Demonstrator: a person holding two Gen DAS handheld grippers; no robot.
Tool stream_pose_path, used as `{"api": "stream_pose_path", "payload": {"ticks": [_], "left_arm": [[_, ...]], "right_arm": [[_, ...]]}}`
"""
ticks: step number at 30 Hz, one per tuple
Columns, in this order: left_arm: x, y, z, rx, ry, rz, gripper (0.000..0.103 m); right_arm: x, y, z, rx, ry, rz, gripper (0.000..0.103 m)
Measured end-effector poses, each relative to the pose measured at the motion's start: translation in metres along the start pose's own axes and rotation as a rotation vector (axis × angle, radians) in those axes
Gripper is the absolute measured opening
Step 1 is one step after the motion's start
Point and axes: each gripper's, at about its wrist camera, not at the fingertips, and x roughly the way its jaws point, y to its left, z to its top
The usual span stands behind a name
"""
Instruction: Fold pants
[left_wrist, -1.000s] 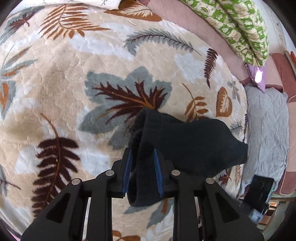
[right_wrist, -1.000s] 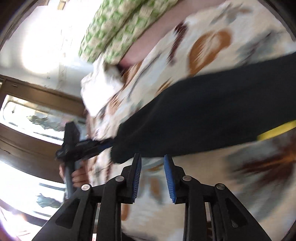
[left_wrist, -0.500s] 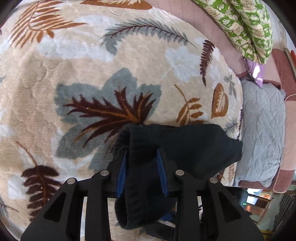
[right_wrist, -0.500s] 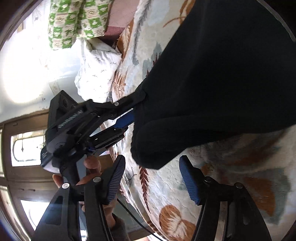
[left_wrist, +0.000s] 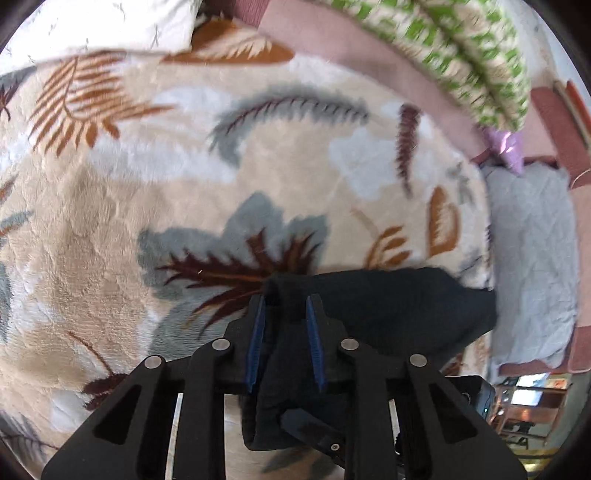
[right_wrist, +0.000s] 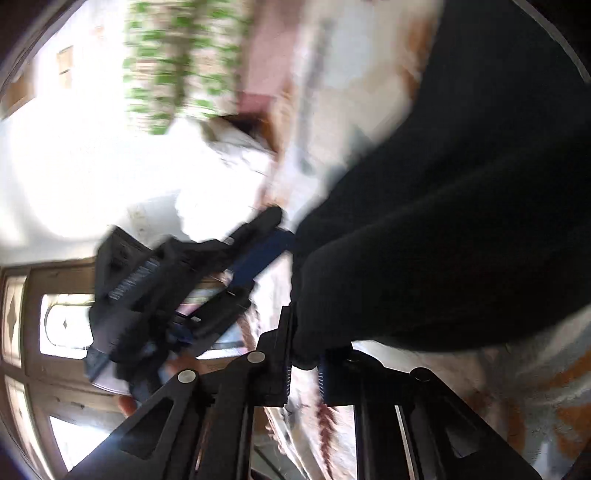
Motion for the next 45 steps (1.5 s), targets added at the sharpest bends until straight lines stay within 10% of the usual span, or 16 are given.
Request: {"api": "stream_pose_path", "payload": {"ticks": [14,16,30,34,38,45], "left_arm": [[0.010,-0.017,-0.011,0.054,0.040,0.001,0.036],[0.007,-0.016,-0.011,0.032,0.020,0.021,0.015],[0.009,0.015,-0.014,-0.014,-0.056,0.246,0.003],[-0.014,0.033,-0.018,-0.098,-0.086,0.234,0.003],[-0.046,0.032,-0.028,-0.130,-0.115,0.211,0.003],[-0.063,-0.044,-0.047,-0.017,-0.110,0.145,0.008]], "right_arm": [[0.004,-0.019,0.000,0.009,0.015,-0.007,0.013],[0.003,-0.016,-0.001,0.006,0.016,-0.004,0.014],[-0.006,-0.023,-0.002,0.044,0.044,0.016,0.022],[-0.032,-0.023,-0.011,0.030,0.095,-0.013,0.045],[-0.079,-0.022,-0.012,-0.039,0.141,-0.036,0.046],[-0.228,-0.001,0.034,-0.271,-0.042,-0.190,0.051]]}}
